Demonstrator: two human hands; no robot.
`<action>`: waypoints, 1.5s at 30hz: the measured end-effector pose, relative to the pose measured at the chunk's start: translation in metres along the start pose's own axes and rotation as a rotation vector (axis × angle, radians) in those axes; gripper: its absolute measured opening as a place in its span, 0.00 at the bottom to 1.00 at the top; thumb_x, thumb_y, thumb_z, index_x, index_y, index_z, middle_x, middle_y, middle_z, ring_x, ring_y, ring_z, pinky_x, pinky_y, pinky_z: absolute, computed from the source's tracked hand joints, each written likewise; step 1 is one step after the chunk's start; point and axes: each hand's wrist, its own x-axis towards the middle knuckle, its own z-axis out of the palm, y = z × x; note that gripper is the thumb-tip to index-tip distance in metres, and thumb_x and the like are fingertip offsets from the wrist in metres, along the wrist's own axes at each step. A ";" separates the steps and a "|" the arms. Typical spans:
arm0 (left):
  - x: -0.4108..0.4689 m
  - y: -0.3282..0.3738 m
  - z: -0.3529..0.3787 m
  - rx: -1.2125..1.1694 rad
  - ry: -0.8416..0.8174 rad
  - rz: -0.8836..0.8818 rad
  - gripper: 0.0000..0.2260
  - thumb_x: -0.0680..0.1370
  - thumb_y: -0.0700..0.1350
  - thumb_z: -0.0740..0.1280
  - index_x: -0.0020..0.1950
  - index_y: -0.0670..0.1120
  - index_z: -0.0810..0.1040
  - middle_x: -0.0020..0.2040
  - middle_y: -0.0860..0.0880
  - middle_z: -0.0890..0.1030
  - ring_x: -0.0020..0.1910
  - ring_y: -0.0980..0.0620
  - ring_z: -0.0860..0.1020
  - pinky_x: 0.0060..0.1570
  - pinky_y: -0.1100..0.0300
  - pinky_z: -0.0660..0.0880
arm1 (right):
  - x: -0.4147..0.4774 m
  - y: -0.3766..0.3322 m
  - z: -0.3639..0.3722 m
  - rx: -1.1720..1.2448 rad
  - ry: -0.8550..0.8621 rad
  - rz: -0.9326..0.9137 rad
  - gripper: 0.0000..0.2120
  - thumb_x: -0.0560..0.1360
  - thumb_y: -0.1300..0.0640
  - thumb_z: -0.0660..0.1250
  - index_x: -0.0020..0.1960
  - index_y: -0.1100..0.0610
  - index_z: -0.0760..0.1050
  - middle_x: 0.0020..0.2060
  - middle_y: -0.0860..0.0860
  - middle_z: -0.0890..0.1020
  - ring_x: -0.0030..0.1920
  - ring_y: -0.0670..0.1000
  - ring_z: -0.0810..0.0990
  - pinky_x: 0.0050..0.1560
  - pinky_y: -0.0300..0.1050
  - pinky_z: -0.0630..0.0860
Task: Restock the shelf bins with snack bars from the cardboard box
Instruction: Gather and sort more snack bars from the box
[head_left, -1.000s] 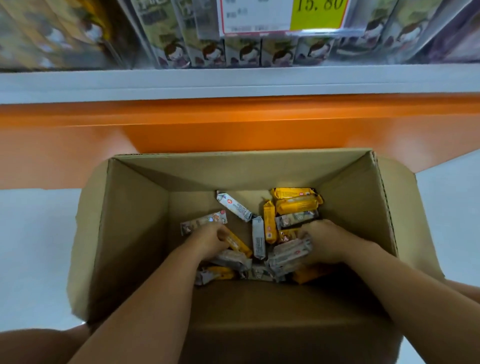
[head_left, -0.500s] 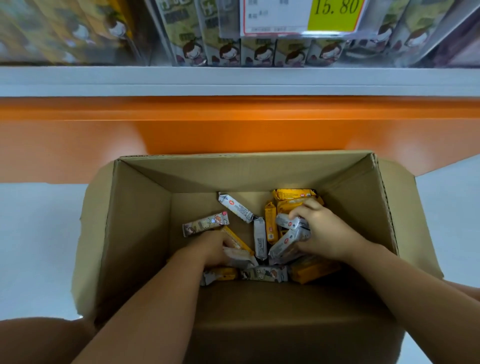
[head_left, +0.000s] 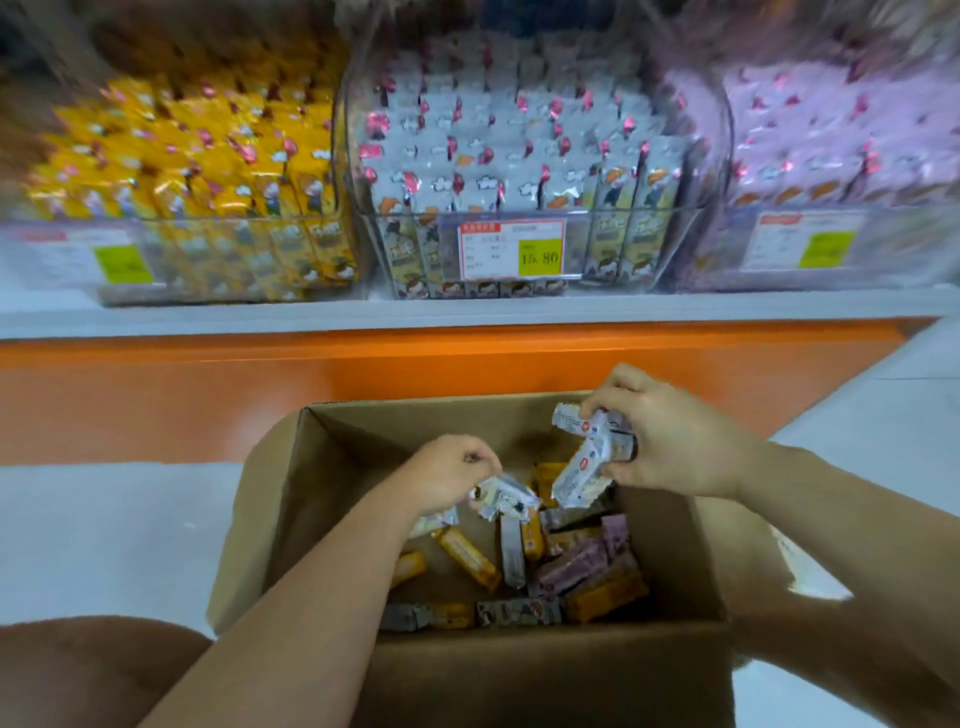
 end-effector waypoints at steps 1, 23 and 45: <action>-0.008 0.011 -0.001 -0.054 -0.006 0.017 0.09 0.81 0.49 0.60 0.45 0.51 0.79 0.52 0.53 0.78 0.40 0.53 0.83 0.48 0.51 0.78 | -0.006 -0.002 -0.013 -0.004 0.016 -0.011 0.26 0.67 0.49 0.74 0.63 0.48 0.71 0.51 0.46 0.65 0.48 0.49 0.73 0.47 0.44 0.70; -0.108 0.172 -0.020 -1.348 0.220 0.171 0.15 0.70 0.39 0.70 0.57 0.42 0.76 0.54 0.43 0.81 0.42 0.52 0.82 0.43 0.56 0.78 | -0.071 -0.016 -0.112 0.208 1.058 -0.189 0.24 0.67 0.61 0.73 0.61 0.58 0.72 0.55 0.45 0.72 0.54 0.35 0.69 0.57 0.22 0.64; -0.083 0.247 -0.016 -1.317 0.319 0.381 0.26 0.75 0.37 0.69 0.71 0.38 0.65 0.43 0.44 0.82 0.41 0.51 0.82 0.43 0.56 0.79 | -0.068 -0.024 -0.118 0.506 0.994 -0.344 0.17 0.74 0.49 0.65 0.61 0.50 0.76 0.64 0.43 0.74 0.65 0.38 0.70 0.63 0.31 0.67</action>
